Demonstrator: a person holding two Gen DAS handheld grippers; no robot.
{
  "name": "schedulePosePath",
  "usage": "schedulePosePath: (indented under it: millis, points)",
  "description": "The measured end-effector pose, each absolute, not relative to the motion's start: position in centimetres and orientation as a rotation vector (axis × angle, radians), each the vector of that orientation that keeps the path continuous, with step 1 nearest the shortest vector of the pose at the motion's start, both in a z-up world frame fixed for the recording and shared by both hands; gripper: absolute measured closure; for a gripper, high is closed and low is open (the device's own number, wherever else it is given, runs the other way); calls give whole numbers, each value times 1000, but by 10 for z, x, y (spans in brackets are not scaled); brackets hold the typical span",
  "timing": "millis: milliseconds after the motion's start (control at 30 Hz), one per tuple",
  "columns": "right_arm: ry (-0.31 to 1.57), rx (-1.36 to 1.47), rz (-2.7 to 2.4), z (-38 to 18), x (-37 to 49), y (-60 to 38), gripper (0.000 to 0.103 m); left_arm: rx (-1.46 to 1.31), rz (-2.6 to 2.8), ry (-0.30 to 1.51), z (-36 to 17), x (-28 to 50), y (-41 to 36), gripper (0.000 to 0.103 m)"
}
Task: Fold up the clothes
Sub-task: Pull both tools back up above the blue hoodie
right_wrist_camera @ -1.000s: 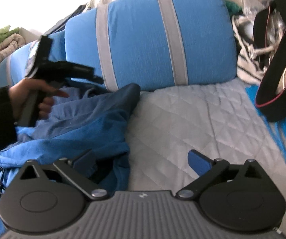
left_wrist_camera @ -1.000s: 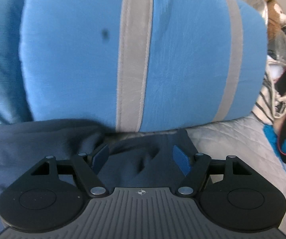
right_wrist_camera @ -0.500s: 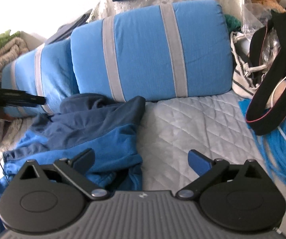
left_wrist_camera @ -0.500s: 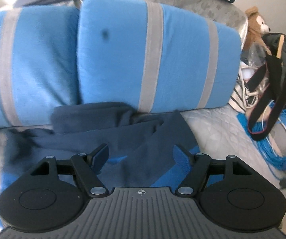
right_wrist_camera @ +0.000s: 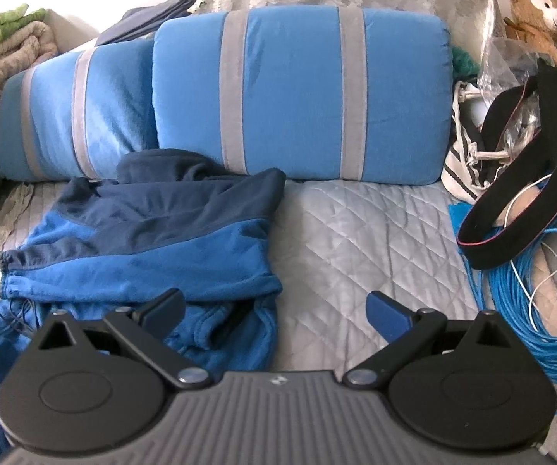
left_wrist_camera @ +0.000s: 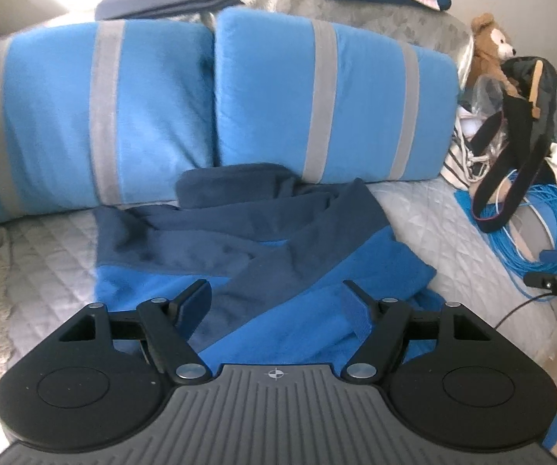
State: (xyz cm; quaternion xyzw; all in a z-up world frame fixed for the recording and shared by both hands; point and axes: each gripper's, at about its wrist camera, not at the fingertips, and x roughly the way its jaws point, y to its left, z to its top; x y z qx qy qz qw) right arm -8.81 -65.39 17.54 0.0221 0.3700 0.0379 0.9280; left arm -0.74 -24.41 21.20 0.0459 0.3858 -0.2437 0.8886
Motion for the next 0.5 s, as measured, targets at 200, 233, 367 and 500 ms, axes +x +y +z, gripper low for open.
schedulePosePath:
  millis: [200, 233, 367, 500]
  points:
    - [774, -71, 65, 187, -92, -643, 0, 53, -482, 784, 229, -26, -210, 31]
    - [780, -90, 68, 188, -92, -642, 0, 45, -478, 781, 232, -29, -205, 31]
    - [801, -133, 62, 194, -90, -644, 0, 8, -459, 770, 240, -38, -184, 31]
    - [827, -163, 61, 203, -85, -648, 0, -20, -444, 767, 250, -45, -167, 31]
